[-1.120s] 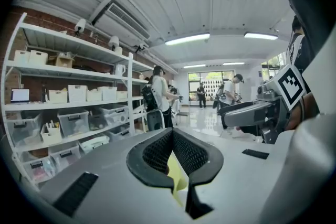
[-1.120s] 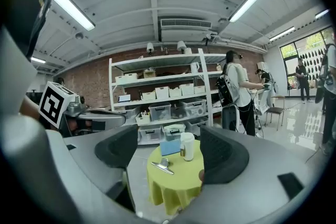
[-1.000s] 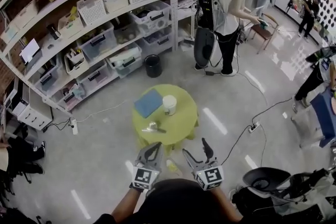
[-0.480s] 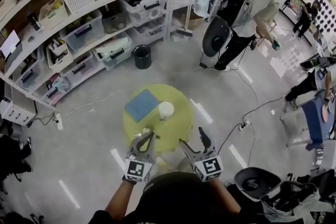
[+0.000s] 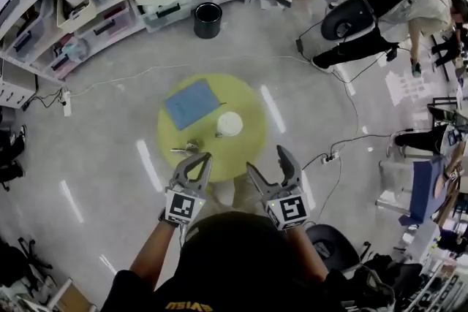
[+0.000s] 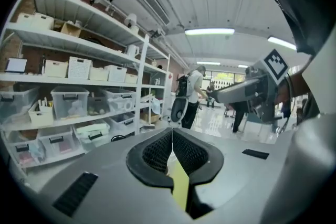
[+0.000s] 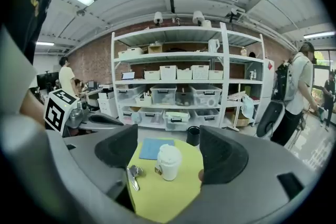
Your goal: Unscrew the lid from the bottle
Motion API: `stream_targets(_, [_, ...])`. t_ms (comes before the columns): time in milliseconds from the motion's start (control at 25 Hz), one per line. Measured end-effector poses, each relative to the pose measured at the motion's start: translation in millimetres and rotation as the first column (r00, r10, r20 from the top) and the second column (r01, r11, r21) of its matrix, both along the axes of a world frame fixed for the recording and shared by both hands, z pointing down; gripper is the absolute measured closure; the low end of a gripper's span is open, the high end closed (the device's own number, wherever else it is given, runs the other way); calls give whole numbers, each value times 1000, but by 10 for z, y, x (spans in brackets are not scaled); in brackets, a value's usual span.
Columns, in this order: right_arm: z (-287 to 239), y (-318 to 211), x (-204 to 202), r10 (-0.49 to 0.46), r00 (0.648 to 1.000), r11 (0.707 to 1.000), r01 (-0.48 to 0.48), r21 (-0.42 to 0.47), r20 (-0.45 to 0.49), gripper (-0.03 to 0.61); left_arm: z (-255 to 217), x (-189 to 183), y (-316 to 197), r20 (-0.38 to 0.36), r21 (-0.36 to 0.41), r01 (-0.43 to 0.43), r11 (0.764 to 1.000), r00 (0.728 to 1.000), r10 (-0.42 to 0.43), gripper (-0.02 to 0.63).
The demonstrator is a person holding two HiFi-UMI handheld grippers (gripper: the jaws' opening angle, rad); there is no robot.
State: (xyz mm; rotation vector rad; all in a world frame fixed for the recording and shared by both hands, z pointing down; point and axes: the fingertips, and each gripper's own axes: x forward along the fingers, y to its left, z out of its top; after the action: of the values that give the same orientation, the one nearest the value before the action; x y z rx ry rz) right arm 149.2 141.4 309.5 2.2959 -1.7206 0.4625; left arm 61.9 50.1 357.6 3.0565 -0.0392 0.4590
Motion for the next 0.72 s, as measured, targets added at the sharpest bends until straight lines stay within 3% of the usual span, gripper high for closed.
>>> stream_targets(80, [156,-150,191,-83,997,995,83,-49,-1,224,165,165,21,46,42,-15,999,999,13,595])
stream_targets(200, [459,-333,471,-220,975,959,223,-175,37,222,493,436,101,108,-12,5,1000,994,-4,585])
stream_targets(400, [1017,-761,749,-419,907,850,411,-330,50,222,1259,752,-37,195,-37,38,999,980,-30,425])
stream_targets(520, [1253,-896,782,-499,860,768,498,-403,111,223,1638,840,-54,271,53,54,997,960,-67,323])
stream_targets(600, [1367,-935,828,-513,847,729,514,-451,136,229,1837,915,-15,298,105,59,993,950,-88,255])
stream_targets(720, [1537,-954,749,-539,820,663,554,-504,192,244,2096,1017,74,304,152,57,987,947,-102,214])
